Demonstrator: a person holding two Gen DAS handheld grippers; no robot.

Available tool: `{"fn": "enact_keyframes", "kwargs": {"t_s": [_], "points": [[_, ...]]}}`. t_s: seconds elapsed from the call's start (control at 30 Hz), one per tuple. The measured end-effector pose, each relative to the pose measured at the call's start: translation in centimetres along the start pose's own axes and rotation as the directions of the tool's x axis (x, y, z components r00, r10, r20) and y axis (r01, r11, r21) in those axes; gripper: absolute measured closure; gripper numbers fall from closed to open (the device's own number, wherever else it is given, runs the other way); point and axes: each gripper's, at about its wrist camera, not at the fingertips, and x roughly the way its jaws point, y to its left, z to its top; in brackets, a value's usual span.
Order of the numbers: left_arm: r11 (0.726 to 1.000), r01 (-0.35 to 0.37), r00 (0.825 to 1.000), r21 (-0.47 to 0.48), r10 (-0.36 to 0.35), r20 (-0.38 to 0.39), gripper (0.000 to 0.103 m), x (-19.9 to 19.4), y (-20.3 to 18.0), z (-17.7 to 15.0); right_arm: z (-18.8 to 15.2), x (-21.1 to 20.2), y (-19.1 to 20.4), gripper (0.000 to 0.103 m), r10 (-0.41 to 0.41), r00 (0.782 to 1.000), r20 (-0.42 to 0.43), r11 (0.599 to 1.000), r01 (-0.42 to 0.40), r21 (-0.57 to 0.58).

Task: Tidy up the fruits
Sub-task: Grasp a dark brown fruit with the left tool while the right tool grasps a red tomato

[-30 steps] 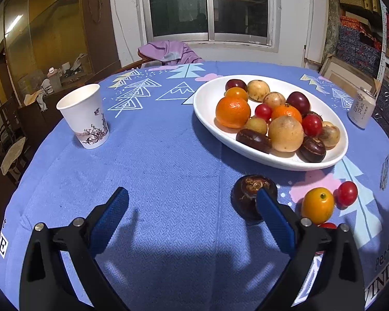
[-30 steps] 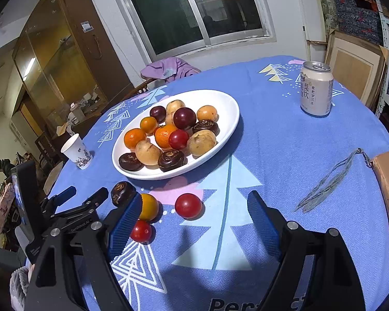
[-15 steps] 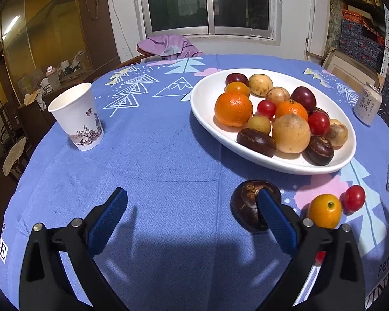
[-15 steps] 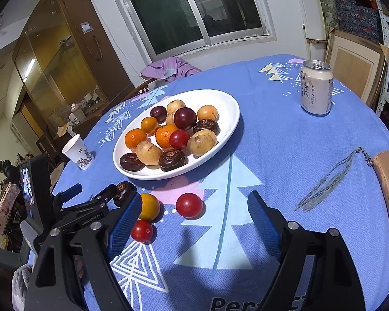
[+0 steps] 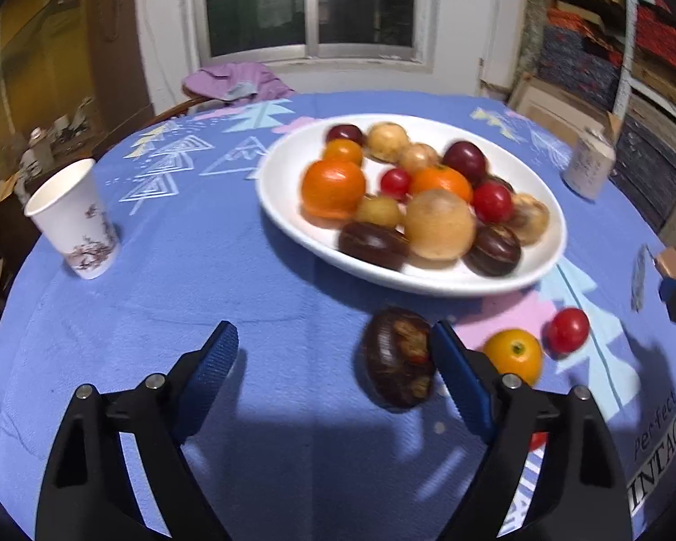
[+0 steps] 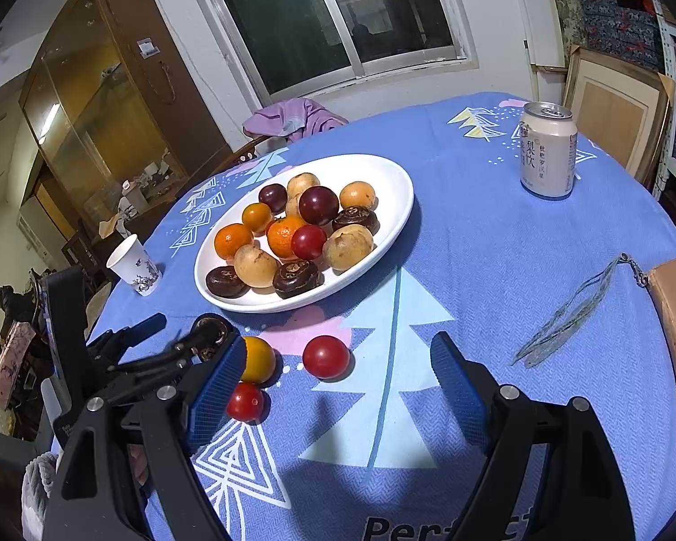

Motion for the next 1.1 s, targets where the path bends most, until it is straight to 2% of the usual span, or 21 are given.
{"fn": "enact_keyframes", "kwargs": {"t_s": [0.1, 0.2, 0.23, 0.27, 0.3, 0.33, 0.47, 0.63, 0.7, 0.73, 0.77, 1.0, 1.1], "points": [[0.998, -0.008, 1.000, 0.068, 0.009, -0.016, 0.018, 0.2, -1.5, -0.1, 0.0, 0.1, -0.1, 0.018, -0.001, 1.000, -0.004, 1.000, 0.001, 0.004], [0.996, -0.029, 0.999, 0.082, 0.031, -0.015, 0.018, 0.3, -1.8, -0.2, 0.0, 0.0, -0.1, 0.018, -0.001, 1.000, -0.002, 1.000, 0.001, 0.002], [0.997, -0.017, 1.000, 0.072, 0.019, -0.019, 0.028, 0.4, -1.6, -0.2, 0.0, 0.0, -0.1, 0.018, -0.001, 1.000, -0.003, 1.000, 0.001, 0.003], [0.999, -0.001, 0.999, 0.054, 0.003, -0.032, 0.047, 0.6, -1.2, -0.1, 0.0, 0.0, -0.1, 0.018, 0.000, 1.000, -0.003, 1.000, 0.000, 0.003], [0.999, 0.022, 0.999, 0.036, -0.020, -0.047, 0.056, 0.9, -0.8, -0.2, 0.0, 0.0, -0.1, 0.018, -0.001, 1.000, -0.003, 1.000, 0.001, 0.003], [0.998, 0.058, 0.996, 0.011, -0.057, -0.065, 0.059, 1.2, -0.2, -0.2, 0.0, 0.0, -0.1, 0.018, -0.001, 1.000, -0.004, 1.000, 0.001, 0.002], [0.997, 0.078, 0.995, -0.019, -0.079, -0.056, 0.060, 1.2, 0.5, -0.2, 0.1, 0.0, 0.0, 0.018, 0.000, 1.000, -0.011, 1.000, 0.000, -0.007], [0.999, 0.022, 1.000, -0.030, -0.022, -0.005, 0.060, -0.5, 1.6, -0.6, -0.1, 1.3, 0.3, 0.019, -0.049, 0.997, -0.061, 0.995, 0.043, -0.093], [0.998, 0.020, 1.000, -0.052, -0.020, -0.002, 0.060, -1.0, 2.3, -0.8, -0.3, 2.1, 0.3, 0.028, -0.066, 0.993, -0.095, 0.991, 0.055, -0.118], [0.998, 0.020, 1.000, -0.058, -0.020, -0.002, 0.060, -1.1, 2.5, -0.8, -0.5, 2.8, 0.3, 0.038, -0.066, 0.990, -0.121, 0.991, 0.050, -0.125], [0.998, 0.020, 1.000, -0.063, -0.020, -0.002, 0.060, -1.2, 2.7, -0.8, -0.6, 3.2, 0.2, 0.044, -0.061, 0.988, -0.141, 0.991, 0.043, -0.125], [0.998, 0.034, 0.999, -0.055, -0.035, -0.007, 0.060, -1.4, 2.6, -0.8, 0.0, 4.6, -0.6, 0.046, 0.008, 0.987, -0.161, 0.999, -0.015, -0.044], [0.998, 0.038, 0.999, -0.046, -0.038, -0.006, 0.060, -1.4, 2.3, -0.8, 0.0, 5.5, 0.1, 0.053, 0.020, 0.983, -0.181, 0.998, -0.030, -0.053]]}}
